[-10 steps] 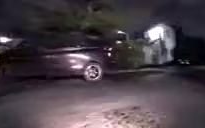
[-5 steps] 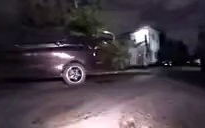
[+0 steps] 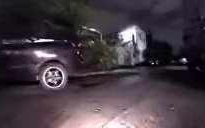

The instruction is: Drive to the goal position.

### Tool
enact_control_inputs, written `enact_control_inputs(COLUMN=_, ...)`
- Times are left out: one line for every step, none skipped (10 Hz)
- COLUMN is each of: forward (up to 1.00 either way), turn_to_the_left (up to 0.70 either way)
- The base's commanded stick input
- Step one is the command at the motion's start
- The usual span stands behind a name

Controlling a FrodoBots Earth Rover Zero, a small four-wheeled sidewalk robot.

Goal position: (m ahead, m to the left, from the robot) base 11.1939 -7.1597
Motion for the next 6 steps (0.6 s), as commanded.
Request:
enact_control_inputs(forward=1.00, turn_to_the_left=-0.27)
enact_control_inputs(forward=1.00, turn_to_the_left=-0.27)
enact_control_inputs(forward=1.00, turn_to_the_left=-0.27)
enact_control_inputs(forward=1.00, turn_to_the_left=-0.27)
enact_control_inputs(forward=1.00, turn_to_the_left=-0.27)
enact_control_inputs(forward=1.00, turn_to_the_left=-0.27)
